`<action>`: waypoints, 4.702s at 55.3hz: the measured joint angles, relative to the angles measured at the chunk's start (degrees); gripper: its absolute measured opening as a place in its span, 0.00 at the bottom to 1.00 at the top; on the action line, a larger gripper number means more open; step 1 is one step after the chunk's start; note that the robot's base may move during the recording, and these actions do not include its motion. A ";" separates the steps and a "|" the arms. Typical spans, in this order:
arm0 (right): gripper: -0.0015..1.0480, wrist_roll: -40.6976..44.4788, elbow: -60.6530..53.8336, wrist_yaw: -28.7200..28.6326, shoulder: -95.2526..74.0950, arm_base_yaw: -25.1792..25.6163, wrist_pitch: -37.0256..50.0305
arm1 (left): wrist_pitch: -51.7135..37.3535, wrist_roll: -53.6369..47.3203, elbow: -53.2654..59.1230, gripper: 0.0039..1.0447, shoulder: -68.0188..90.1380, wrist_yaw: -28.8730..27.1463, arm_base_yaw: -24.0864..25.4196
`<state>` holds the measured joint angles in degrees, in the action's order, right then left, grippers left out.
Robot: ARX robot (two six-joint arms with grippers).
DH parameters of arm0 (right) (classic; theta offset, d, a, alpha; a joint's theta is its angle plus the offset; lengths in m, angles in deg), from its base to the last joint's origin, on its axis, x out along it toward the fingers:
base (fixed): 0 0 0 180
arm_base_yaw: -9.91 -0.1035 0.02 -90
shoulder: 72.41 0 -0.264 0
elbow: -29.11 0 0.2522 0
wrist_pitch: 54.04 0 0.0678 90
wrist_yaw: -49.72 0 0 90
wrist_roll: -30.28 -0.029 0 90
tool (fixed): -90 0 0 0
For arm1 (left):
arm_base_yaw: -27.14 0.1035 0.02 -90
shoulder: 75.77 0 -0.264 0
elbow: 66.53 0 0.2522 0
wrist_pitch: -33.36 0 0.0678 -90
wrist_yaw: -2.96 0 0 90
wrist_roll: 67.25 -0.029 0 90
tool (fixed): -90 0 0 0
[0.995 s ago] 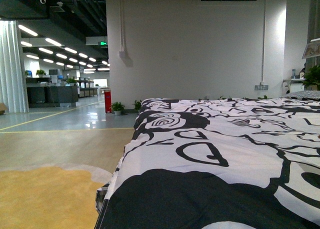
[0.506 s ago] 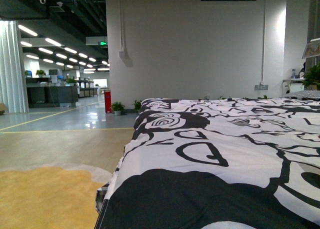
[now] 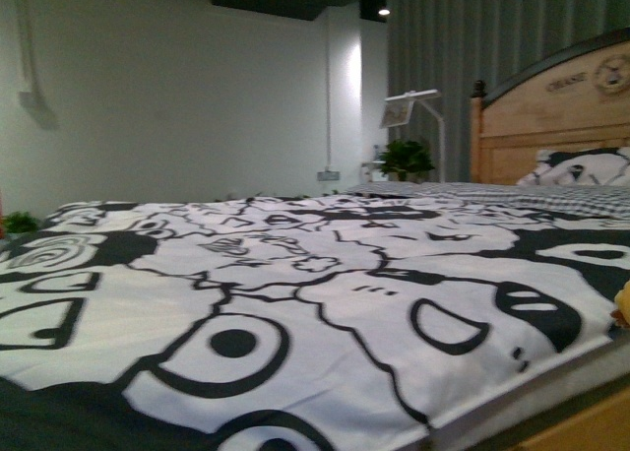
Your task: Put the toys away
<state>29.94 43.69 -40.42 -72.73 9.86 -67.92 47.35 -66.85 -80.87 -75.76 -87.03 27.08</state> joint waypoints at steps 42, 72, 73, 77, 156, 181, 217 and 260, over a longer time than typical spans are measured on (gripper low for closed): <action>0.07 0.00 0.00 0.13 -0.02 0.00 0.00 | 0.00 0.00 0.00 0.94 0.02 -0.02 -0.02; 0.07 0.00 0.00 0.28 -0.02 0.02 0.00 | 0.00 -0.02 -0.02 0.94 0.00 0.15 -0.11; 0.07 0.02 0.00 0.52 0.00 0.09 0.00 | 0.00 0.00 -0.02 0.94 0.00 0.20 -0.13; 0.07 0.00 0.00 0.76 0.00 0.15 0.00 | 0.00 -0.02 -0.02 0.94 0.00 0.17 -0.13; 0.07 0.00 0.00 -0.04 -0.02 0.11 0.00 | 0.00 0.00 -0.02 0.94 0.00 0.00 -0.13; 0.07 0.00 0.00 -0.04 -0.02 0.11 0.00 | 0.00 0.00 0.00 0.94 -0.02 0.00 -0.13; 0.07 0.02 0.00 -0.04 -0.02 0.11 0.00 | 0.00 0.00 0.00 0.94 0.02 -0.02 -0.13; 0.07 0.00 0.00 -0.02 -0.02 0.11 0.00 | 0.00 0.00 0.00 0.94 0.02 -0.02 -0.13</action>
<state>29.94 43.69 -40.44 -72.75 9.96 -67.92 47.35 -66.85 -80.87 -75.74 -87.05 26.95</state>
